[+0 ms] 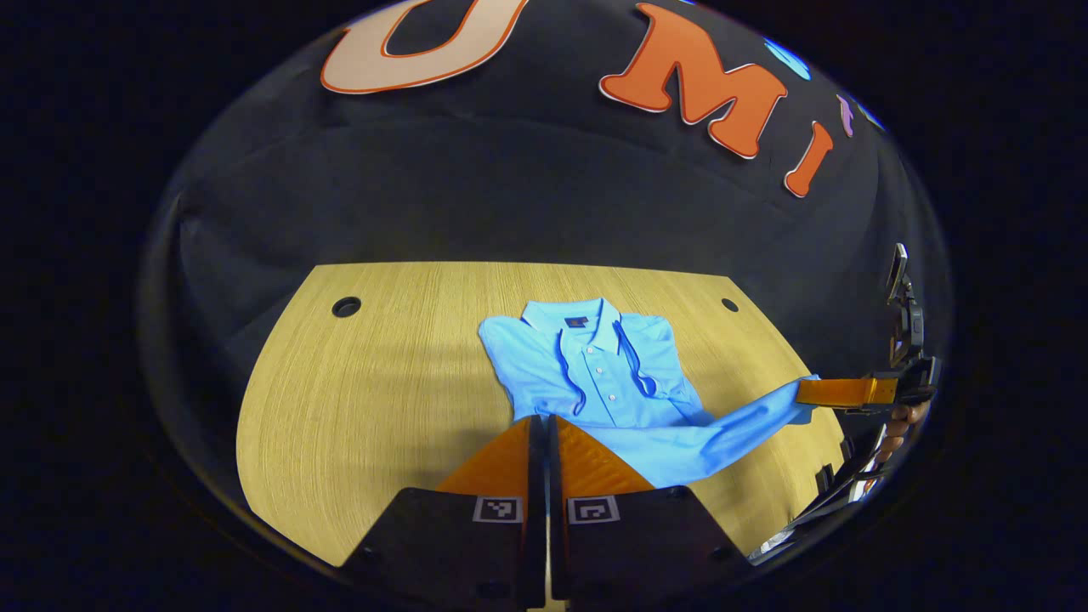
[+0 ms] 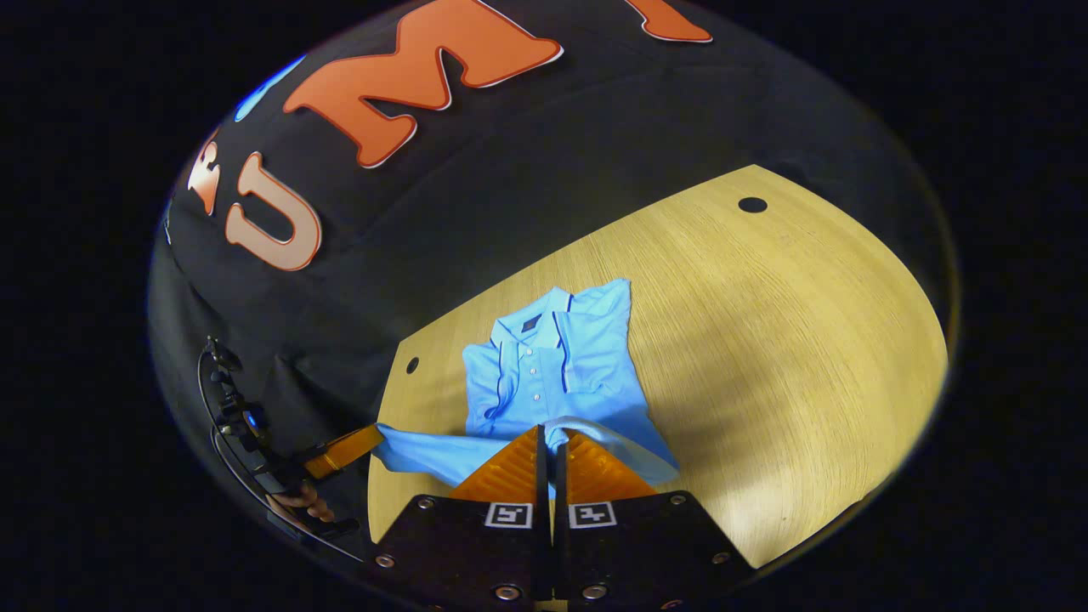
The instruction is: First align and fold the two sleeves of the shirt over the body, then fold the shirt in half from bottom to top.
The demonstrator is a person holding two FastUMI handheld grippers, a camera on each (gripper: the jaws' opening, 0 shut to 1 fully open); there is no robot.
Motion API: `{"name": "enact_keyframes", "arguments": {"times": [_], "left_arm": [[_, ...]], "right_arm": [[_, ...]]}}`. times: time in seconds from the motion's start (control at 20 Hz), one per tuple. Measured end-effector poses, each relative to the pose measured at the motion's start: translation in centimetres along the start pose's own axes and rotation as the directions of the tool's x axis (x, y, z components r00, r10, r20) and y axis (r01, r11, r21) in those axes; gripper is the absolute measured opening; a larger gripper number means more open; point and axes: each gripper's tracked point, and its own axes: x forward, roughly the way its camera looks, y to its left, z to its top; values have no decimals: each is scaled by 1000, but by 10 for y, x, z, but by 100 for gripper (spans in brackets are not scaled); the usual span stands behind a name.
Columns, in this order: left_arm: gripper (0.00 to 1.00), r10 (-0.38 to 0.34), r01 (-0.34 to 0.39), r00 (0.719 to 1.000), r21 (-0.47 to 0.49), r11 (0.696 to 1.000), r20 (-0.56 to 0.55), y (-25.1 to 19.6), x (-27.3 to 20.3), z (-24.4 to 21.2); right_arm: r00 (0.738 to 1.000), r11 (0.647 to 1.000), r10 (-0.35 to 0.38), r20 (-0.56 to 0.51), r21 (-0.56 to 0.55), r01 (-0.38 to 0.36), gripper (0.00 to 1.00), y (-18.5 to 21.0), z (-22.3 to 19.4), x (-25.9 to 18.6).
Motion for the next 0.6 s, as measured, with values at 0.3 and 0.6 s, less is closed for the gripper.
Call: {"name": "enact_keyframes", "arguments": {"times": [0.3,0.6], "left_arm": [[6,-43,43,999,-12,999,-3,17,79,45],[5,-22,22,1000,17,1000,-1,45,148,75]], "right_arm": [[998,998,-63,-5,14,63,2,-16,43,63],[995,995,-102,-5,-23,102,2,-26,83,123]]}}
